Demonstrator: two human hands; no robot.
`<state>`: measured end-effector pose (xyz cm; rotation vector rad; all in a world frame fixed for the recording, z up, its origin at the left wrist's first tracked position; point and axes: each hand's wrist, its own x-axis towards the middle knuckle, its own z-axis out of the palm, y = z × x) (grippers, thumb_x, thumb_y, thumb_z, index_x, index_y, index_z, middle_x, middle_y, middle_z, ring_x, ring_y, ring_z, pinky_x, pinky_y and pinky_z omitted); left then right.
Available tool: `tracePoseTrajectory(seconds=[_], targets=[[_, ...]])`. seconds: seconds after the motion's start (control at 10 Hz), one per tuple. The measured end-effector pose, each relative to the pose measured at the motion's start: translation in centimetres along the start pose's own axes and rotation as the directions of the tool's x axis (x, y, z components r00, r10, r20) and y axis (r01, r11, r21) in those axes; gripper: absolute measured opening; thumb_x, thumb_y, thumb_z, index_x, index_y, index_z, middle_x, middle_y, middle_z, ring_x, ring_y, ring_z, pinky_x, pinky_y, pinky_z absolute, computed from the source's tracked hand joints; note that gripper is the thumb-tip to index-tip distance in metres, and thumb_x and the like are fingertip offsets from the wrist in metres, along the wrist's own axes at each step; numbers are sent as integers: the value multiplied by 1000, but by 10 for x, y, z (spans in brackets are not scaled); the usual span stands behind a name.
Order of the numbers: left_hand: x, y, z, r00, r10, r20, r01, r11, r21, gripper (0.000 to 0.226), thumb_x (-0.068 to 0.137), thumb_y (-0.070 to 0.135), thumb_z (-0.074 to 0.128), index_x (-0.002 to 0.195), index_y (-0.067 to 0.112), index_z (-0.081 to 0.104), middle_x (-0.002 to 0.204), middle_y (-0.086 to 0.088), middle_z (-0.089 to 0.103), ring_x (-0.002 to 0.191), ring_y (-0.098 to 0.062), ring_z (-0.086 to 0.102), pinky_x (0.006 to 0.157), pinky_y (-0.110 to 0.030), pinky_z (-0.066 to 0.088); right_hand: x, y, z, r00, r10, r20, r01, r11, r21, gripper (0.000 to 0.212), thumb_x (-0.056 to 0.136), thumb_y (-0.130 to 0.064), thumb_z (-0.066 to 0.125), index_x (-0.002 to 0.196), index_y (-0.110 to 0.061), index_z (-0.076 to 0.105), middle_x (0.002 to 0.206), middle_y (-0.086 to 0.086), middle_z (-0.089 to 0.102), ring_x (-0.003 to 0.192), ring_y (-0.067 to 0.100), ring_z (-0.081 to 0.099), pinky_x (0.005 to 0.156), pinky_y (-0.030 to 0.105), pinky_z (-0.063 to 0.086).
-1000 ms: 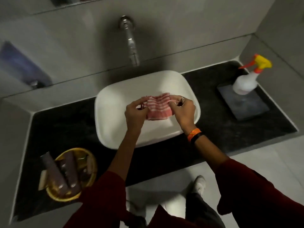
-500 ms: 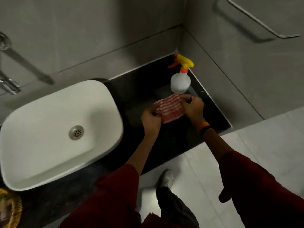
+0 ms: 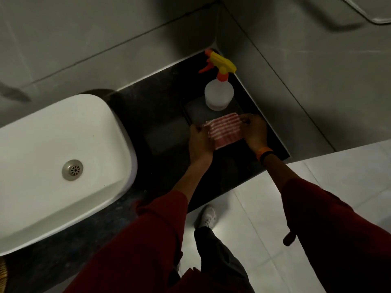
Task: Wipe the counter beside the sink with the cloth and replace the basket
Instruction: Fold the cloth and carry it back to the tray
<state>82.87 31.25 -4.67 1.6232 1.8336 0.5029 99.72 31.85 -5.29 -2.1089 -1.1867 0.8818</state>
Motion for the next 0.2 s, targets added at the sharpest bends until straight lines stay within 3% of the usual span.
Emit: tracePoseTrajectory(seconds=[0.1,0.2], targets=[[2,2,-1,993,112,35,-117,955,274,29,94,22,56,122,18,64,135,-13,52,126,-35,49,104,-44,41,-7,-2,4,996,-81,-37,71,972,-224,40,97,0,45,132,-8,63,135,19,59,126,36,54,108,48,49],[-4,-4,-17,996,67,52,-78,964,256,43,93,30,55,135,21,55,149,-15,42,137,-37,39,113,-48,33,-20,-25,13,969,-246,-26,210,874,-439,46,96,-6,52,142,-10,53,146,17,50,135,37,45,112,48,42]])
